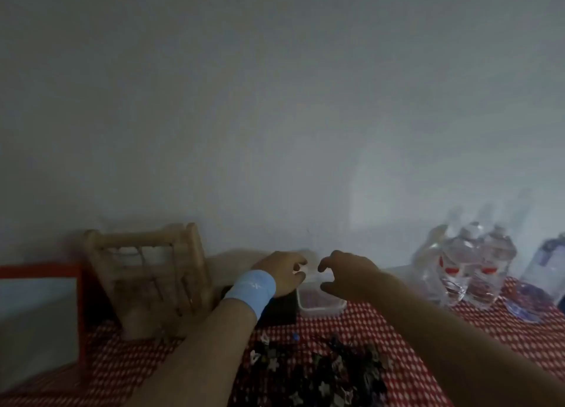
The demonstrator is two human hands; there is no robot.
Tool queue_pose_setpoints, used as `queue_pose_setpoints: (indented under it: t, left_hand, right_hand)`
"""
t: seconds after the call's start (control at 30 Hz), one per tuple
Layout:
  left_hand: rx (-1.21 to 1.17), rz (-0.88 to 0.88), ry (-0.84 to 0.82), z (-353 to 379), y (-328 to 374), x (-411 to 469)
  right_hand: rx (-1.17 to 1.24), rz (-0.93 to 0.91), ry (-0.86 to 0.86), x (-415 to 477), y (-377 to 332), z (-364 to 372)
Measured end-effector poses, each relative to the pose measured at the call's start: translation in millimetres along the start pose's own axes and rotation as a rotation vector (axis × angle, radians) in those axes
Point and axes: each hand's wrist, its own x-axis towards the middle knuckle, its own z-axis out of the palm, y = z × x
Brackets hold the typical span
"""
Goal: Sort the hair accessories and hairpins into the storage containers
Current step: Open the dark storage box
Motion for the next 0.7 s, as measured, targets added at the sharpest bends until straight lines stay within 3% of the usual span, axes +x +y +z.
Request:
queue_pose_setpoints:
  t: [0.23,0.4,0.7]
  left_hand:
    - [-0.021,0.021,-0.044,64.8,-17.1,22.4]
    - [-0.031,0.099,0.045,92.6,-24.7,27.5]
    - [-0.310,0.211,0.188,108.3,-20.2,-18.0]
  right_hand:
    - [0.000,0.033,0.094,7.6,16.4,64.7]
    - [0.090,0.012,0.246,12.3,22.6,91.5]
    - [0.397,-0.089,0.408,-28.2,8.3,99.5]
